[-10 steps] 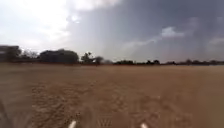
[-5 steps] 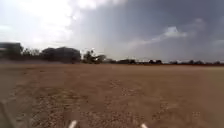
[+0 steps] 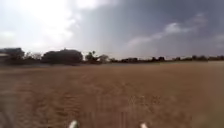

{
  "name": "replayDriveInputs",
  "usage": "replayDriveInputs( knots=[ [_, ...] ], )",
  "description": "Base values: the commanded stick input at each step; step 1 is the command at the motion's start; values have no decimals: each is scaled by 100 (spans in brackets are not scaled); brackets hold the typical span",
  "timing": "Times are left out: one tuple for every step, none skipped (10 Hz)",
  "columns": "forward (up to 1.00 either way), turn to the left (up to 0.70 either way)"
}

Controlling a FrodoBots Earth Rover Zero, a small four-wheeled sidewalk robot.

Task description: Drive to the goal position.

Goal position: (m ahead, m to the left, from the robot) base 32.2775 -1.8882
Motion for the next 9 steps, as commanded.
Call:
replayDriveInputs(
  knots=[
    [100,0],
    [100,0],
    [100,0],
    [100,0],
    [100,0],
    [100,0],
    [100,0],
    [100,0],
    [100,0]
  ],
)
